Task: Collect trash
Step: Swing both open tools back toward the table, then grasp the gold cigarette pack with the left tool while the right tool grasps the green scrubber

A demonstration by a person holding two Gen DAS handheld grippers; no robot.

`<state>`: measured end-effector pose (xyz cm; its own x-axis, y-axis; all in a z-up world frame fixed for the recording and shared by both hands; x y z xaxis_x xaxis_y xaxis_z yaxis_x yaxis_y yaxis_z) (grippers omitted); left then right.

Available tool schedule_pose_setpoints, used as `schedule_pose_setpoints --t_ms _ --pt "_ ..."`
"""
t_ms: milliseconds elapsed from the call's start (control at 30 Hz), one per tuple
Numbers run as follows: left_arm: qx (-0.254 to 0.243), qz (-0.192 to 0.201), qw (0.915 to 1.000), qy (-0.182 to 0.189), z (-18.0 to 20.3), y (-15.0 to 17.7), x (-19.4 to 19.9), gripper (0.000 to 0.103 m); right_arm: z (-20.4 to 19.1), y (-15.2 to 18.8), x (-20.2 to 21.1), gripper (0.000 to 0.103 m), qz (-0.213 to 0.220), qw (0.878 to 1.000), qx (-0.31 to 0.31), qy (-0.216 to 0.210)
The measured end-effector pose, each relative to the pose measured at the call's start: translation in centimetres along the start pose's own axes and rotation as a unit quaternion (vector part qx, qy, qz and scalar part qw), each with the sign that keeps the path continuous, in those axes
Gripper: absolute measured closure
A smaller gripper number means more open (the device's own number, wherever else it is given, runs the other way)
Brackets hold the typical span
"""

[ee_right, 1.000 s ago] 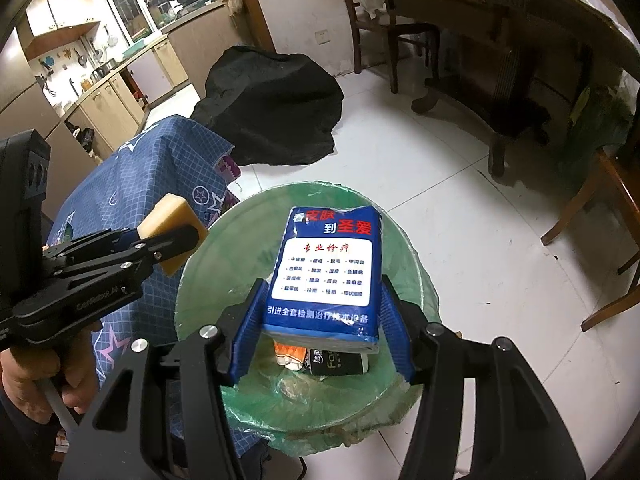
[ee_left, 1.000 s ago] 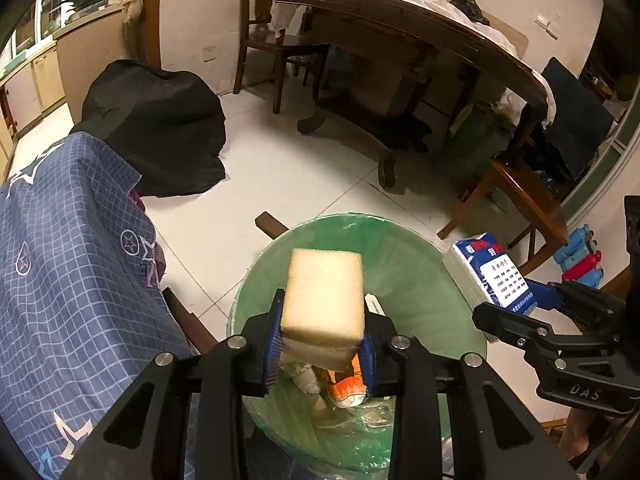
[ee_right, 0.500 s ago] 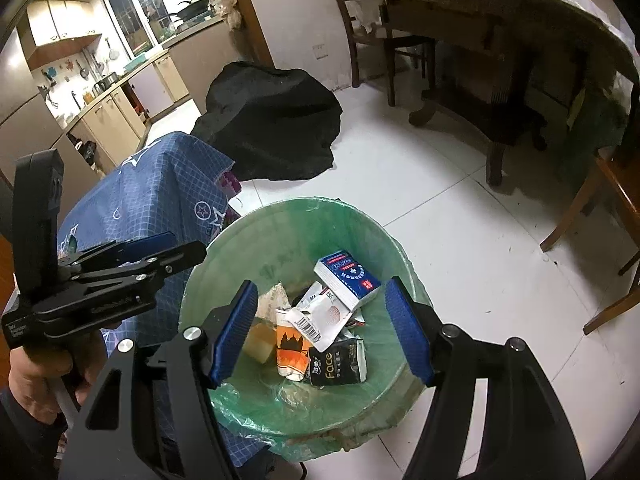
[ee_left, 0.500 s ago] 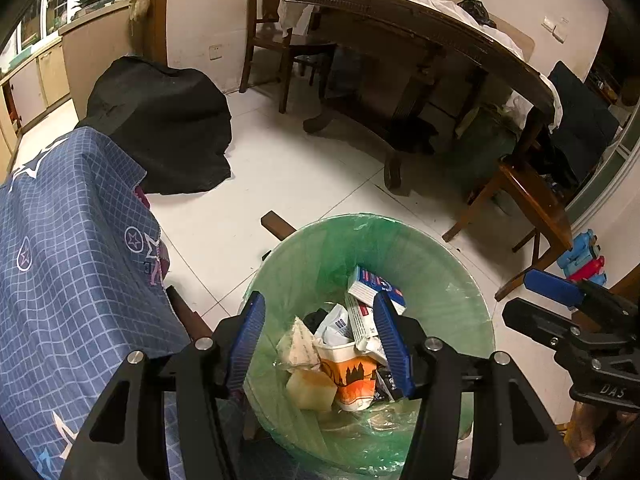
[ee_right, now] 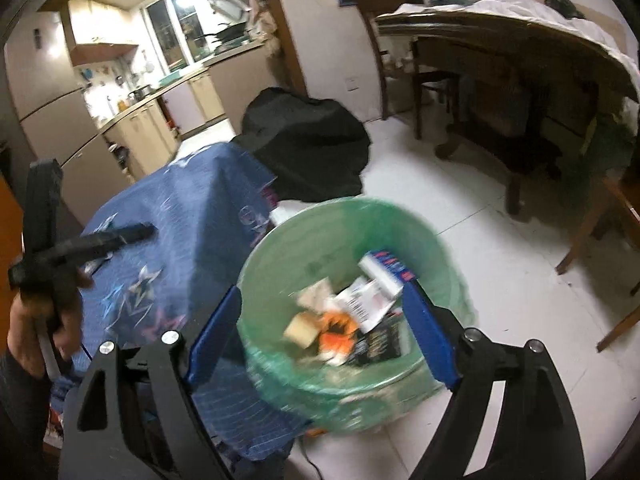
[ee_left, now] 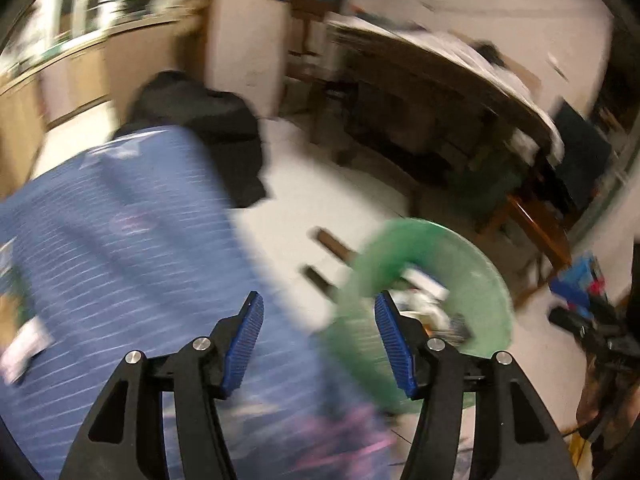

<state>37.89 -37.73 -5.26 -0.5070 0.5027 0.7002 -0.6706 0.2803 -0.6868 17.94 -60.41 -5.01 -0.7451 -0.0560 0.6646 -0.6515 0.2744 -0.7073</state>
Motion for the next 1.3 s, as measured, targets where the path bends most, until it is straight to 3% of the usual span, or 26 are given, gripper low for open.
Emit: schedule_pose_setpoints --t_ms 100,267,333,400,567,667,733,867,1033,1100,1200,1300 --pt "0.059 0.033 0.9961 -0.057 -8.9 0.6 5.1 0.040 -2.5 0.6 -1.3 0.024 -0.011 1.000 0.013 -0.023" --pt "0.144 0.067 0.9741 -0.161 -22.9 2.1 13.1 0.035 -9.8 0.0 -4.2 0.024 -0.028 0.994 0.061 -0.081" --pt "0.144 0.075 0.9678 -0.193 -26.4 2.6 15.0 0.025 -13.2 -0.6 -5.4 0.024 -0.032 0.990 0.088 -0.102" --pt "0.126 0.071 0.9672 -0.208 -30.0 3.4 16.2 0.020 -16.3 -0.8 -6.5 0.024 -0.037 0.986 0.110 -0.120" --pt "0.078 0.066 0.9708 -0.217 -35.7 5.8 16.0 0.020 -23.3 -0.5 -9.0 0.024 -0.054 0.975 0.147 -0.156" --pt "0.062 0.064 0.9756 -0.201 -37.0 6.6 14.9 0.025 -26.4 -0.1 -10.5 0.024 -0.066 0.971 0.161 -0.167" --pt "0.047 0.065 0.9808 -0.178 -37.0 7.1 14.1 0.038 -28.0 0.0 -11.3 0.024 -0.073 0.968 0.171 -0.169" --pt "0.034 0.073 0.9807 -0.178 -36.7 7.2 12.6 0.042 -30.8 0.0 -12.6 0.024 -0.082 0.964 0.183 -0.177" --pt "0.046 0.068 0.9824 -0.168 -37.3 6.7 11.4 0.087 -33.8 -0.4 -14.1 0.024 -0.083 0.958 0.193 -0.193" --pt "0.050 0.066 0.9825 -0.167 -37.3 6.7 11.3 0.097 -34.7 -0.5 -14.8 0.024 -0.085 0.957 0.197 -0.198" --pt "0.060 0.069 0.9827 -0.161 -37.4 7.2 11.7 0.098 -36.0 -0.6 -16.1 0.028 -0.089 0.954 0.201 -0.206" --pt "0.061 0.069 0.9830 -0.158 -36.7 7.8 12.1 0.099 -37.4 -0.5 -17.6 0.041 -0.094 0.952 0.205 -0.207"
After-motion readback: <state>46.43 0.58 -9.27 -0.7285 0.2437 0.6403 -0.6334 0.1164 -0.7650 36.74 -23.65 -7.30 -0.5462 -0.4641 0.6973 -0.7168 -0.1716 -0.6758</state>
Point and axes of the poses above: each gripper's, at about its wrist camera, not at the fingertips, and x roughly against the way its jaws point, z to its right, y to its underside, the point moved 3 cm from there along -x, roughly the way its jaws point, and after that the axes turned 2 degrees about z, right-handed, at the moved point
